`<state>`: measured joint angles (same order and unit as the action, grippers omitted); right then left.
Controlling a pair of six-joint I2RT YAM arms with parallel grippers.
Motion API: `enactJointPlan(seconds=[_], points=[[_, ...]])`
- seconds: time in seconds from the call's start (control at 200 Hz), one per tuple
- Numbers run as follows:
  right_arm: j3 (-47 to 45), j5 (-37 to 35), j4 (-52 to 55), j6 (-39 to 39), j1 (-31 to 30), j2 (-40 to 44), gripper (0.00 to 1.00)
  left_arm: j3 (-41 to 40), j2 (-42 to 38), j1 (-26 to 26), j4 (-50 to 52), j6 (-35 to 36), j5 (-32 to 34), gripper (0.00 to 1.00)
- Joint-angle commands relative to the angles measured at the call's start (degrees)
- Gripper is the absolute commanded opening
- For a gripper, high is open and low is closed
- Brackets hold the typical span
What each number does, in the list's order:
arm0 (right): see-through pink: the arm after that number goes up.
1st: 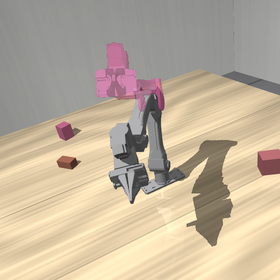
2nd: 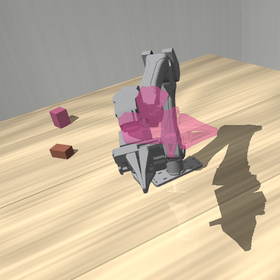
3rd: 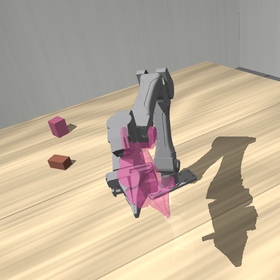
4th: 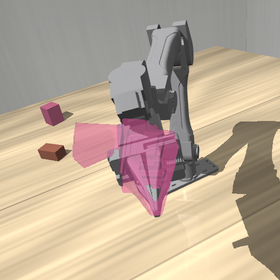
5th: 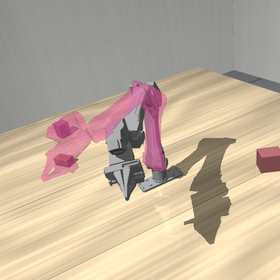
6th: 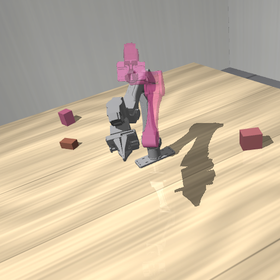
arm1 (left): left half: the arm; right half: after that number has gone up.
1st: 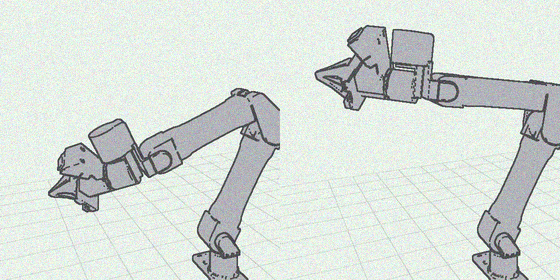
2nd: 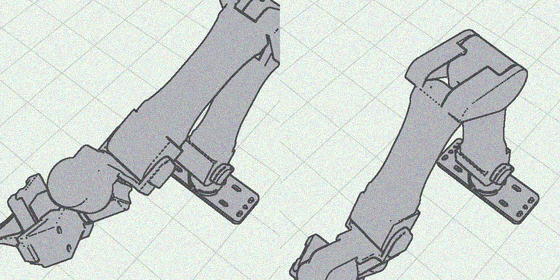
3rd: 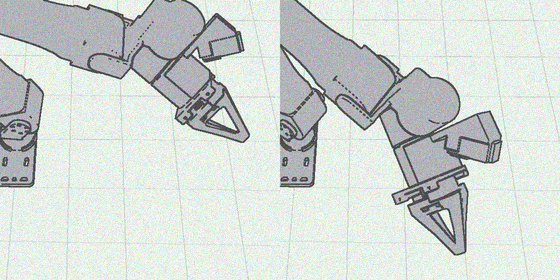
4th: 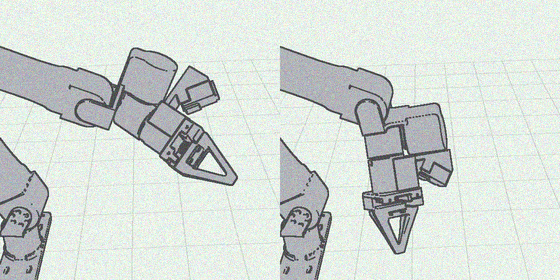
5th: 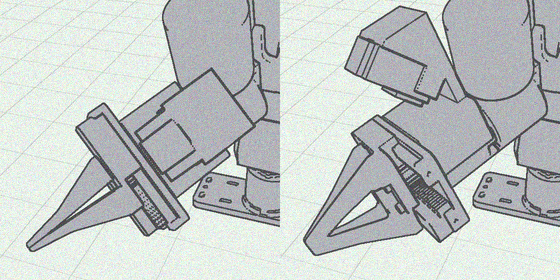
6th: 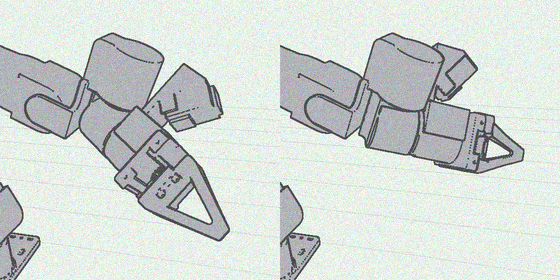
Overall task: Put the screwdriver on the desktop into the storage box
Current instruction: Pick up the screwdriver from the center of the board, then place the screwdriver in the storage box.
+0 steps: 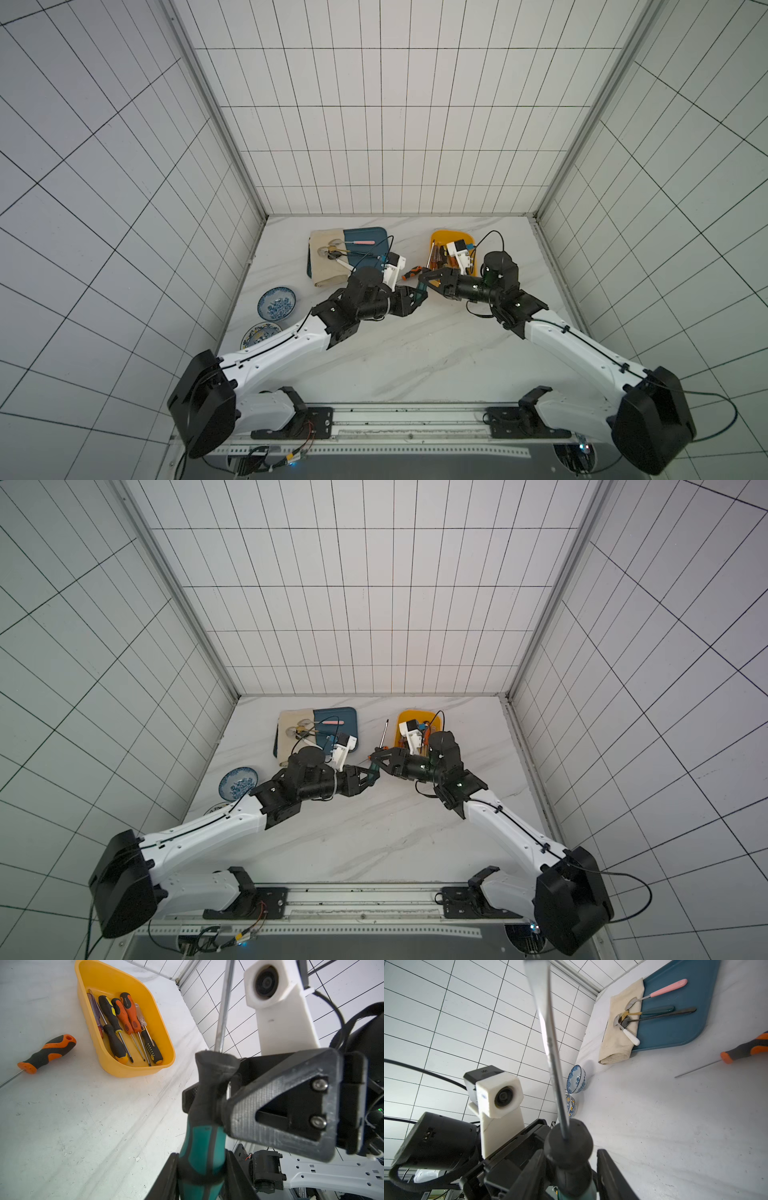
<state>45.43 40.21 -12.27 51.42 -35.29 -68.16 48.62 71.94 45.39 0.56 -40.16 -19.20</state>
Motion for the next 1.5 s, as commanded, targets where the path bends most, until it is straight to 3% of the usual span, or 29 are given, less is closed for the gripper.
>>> enactJointPlan(seconds=[0.0,0.31,0.595,0.844,1.114,1.494], points=[[1.07,0.78,-1.97,0.11,-0.42,-0.44,0.34,0.69,0.56,0.42,-3.20,-0.30,-0.40,0.12],[0.80,0.41,-2.05,-0.22,-0.44,-1.04,0.16,0.26,0.39,0.67,-3.13,-0.36,-0.27,0.19],[2.15,-1.38,2.47,-1.85,-0.44,-1.45,0.14,-0.11,-0.95,0.67,-0.03,-0.47,3.15,0.50],[4.93,-3.37,9.44,-5.99,1.57,-2.78,0.14,-2.08,-5.52,0.19,4.57,-0.13,6.71,0.52],[10.25,-6.00,20.37,-10.55,6.88,-6.42,0.13,-5.29,-13.80,-1.94,15.97,-0.85,11.61,0.53],[23.32,-14.40,34.58,-17.26,14.32,-20.25,0.13,-12.04,-25.13,-3.89,20.48,-3.43,16.92,0.60]])
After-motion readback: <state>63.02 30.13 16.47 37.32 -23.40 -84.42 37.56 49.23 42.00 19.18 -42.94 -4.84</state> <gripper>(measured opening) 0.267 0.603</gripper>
